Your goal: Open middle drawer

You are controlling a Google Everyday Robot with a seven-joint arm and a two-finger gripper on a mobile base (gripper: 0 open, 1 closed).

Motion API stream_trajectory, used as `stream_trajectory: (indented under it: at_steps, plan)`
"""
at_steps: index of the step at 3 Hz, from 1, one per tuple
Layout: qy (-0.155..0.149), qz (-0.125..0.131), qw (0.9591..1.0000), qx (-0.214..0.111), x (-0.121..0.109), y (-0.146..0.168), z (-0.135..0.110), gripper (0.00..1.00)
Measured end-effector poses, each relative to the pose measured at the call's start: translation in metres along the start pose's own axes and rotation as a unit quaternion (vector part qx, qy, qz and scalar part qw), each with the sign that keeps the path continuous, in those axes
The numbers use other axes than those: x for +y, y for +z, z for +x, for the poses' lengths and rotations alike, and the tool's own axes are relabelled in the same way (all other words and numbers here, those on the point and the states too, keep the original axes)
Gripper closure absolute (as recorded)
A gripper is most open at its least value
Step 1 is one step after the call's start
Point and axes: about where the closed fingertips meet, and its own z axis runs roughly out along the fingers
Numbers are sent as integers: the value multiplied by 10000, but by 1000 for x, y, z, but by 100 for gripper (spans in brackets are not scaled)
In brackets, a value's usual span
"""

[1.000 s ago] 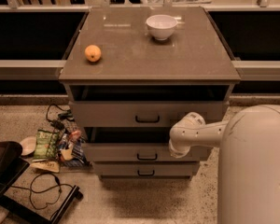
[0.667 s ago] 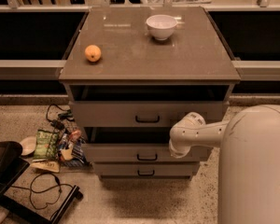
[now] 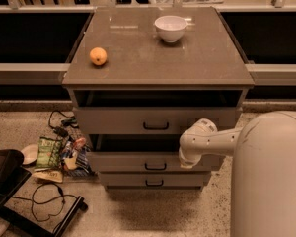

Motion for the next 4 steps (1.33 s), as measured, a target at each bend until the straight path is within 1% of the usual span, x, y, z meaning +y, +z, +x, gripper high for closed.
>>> stream_trajectory:
  at_steps: [1, 2, 3, 4]
  plan:
    - [0, 0, 10000, 0, 0, 0, 0, 6]
    - [0, 0, 10000, 0, 0, 0, 0, 0]
    - [17, -38, 10000, -24, 2, 3, 1, 0]
    - [292, -395, 9987, 112, 24, 20, 14, 19]
